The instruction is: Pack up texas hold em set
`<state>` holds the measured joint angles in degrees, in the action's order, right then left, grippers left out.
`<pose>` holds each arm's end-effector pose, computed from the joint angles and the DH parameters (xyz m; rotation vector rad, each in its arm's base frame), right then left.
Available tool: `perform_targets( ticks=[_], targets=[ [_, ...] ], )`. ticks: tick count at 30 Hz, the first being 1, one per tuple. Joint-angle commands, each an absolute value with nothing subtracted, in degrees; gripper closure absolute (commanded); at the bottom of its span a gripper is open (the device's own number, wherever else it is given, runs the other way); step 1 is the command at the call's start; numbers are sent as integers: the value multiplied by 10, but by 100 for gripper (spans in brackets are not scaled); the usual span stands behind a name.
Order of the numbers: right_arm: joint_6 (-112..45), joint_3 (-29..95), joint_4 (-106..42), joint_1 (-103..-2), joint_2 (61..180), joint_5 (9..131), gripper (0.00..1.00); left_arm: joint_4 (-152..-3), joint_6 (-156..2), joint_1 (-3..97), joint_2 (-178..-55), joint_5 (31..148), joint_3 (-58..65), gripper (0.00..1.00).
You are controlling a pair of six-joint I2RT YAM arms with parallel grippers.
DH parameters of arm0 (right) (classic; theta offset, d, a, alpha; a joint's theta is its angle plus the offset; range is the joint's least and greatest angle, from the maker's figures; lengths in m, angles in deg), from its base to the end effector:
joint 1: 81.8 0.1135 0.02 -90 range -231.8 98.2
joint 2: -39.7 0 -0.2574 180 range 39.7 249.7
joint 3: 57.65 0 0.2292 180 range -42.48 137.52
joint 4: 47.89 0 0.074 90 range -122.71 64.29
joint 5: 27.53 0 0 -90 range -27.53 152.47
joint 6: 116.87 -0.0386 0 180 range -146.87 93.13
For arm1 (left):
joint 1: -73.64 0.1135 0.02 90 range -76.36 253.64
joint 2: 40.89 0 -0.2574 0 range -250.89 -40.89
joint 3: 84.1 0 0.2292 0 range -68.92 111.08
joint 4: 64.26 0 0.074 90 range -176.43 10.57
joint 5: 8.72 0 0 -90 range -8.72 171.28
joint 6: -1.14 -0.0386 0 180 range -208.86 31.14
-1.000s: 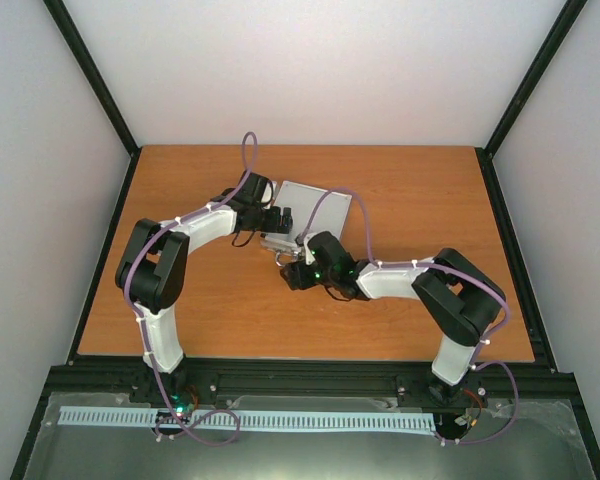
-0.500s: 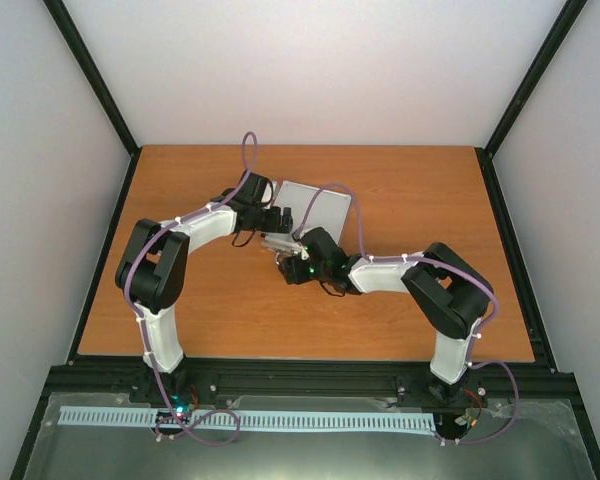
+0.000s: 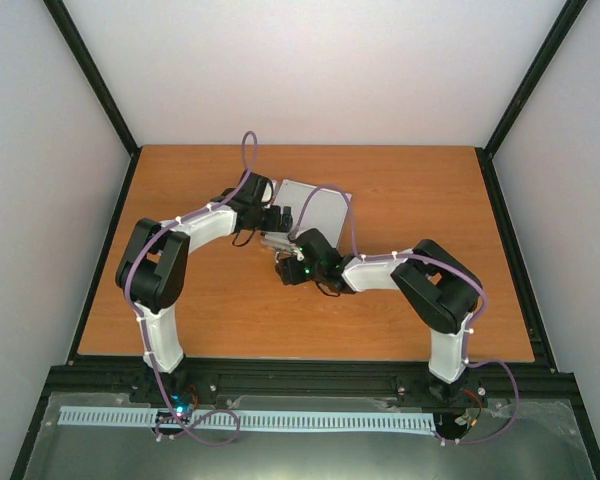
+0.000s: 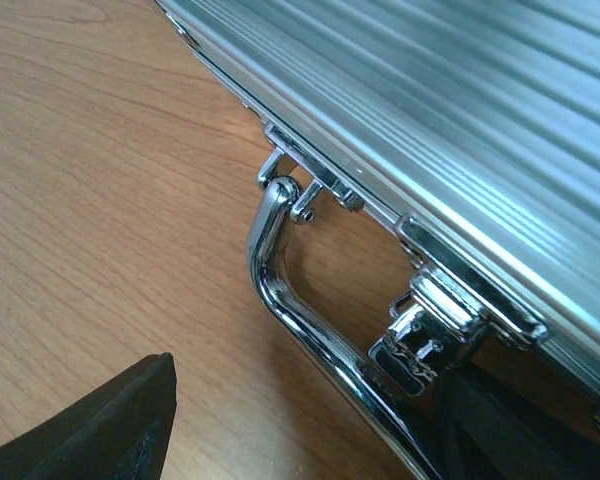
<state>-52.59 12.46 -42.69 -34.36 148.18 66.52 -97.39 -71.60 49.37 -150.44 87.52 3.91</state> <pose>0.2434 0.2691 0.1378 -0.4964 2.3910 0.6934 0.3486 -0.1618 0.1802 0.2017 2.5631 -0.4213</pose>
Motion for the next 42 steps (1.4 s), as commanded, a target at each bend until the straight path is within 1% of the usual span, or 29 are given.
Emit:
perform_targets(
  ticks=[1,5,10,14,17,22,25,30,36,42],
  targets=[
    [-521,104,-494,-347,1488,681,28,-1050,-730,491,-1542,849,12,0],
    [-512,59,-563,-348,1453,697,27,-1048,-730,491,-1544,851,10,0],
    [-498,24,-640,-350,1418,762,27,-1047,-729,491,-1545,853,9,0],
    [-483,15,-664,-350,1397,824,27,-1047,-730,491,-1547,851,8,0],
    [-479,8,-667,-351,1386,839,27,-1047,-730,491,-1548,851,9,0],
    [-478,5,-635,-355,1381,801,27,-1047,-729,489,-1551,853,9,0],
    [-494,-9,-614,-361,1360,753,28,-1049,-728,475,-1553,845,9,0],
    [-508,-44,-577,-381,1315,711,27,-1042,-721,440,-1570,839,4,0],
    [-520,-69,-491,-399,1243,631,27,-1016,-708,431,-1554,853,-34,0],
    [-546,-56,-404,-421,1223,574,27,-992,-692,425,-1524,878,-75,0]
  ],
)
